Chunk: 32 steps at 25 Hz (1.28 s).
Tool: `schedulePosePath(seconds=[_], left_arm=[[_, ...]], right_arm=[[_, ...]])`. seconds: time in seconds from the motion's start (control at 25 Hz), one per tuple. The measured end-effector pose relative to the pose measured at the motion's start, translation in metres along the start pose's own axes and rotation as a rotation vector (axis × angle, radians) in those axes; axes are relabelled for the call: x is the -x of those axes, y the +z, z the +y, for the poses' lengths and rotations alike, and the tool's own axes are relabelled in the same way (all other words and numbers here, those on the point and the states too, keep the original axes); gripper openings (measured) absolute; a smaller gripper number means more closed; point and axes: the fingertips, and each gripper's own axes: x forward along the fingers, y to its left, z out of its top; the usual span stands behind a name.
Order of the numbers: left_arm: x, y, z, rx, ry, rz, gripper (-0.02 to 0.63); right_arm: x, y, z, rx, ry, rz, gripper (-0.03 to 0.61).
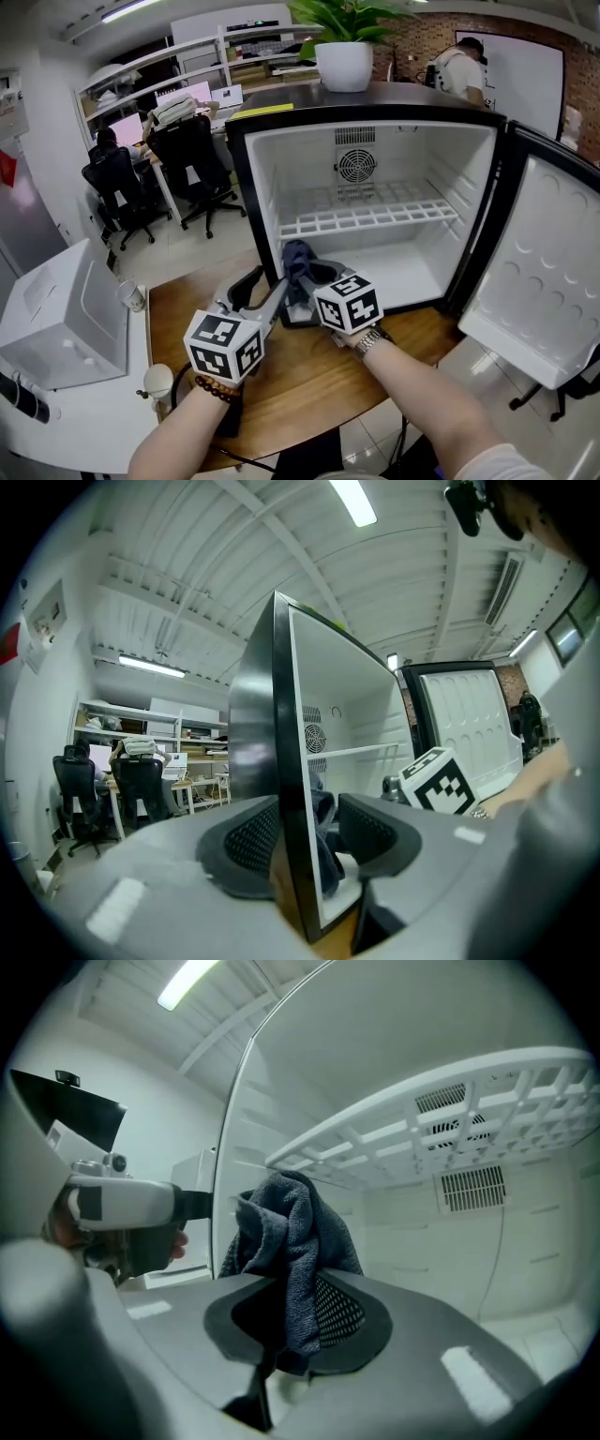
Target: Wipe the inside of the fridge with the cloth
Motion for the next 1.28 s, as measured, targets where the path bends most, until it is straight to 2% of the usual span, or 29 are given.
schedulePosePath(seconds=[0.56, 1.28], left_arm=[[-0.001, 0.001, -0.001, -0.004, 0.041, -0.014, 0.222], [-0.004, 0.002, 0.001, 0.013, 0.048, -0.039, 0.223]], right_arm=[[-0.042, -0.007, -0.044, -0.061, -0.091, 0.046, 0.06], [-0.082, -0.008, -0.086, -0.017, -0.252, 0.085, 0.058]])
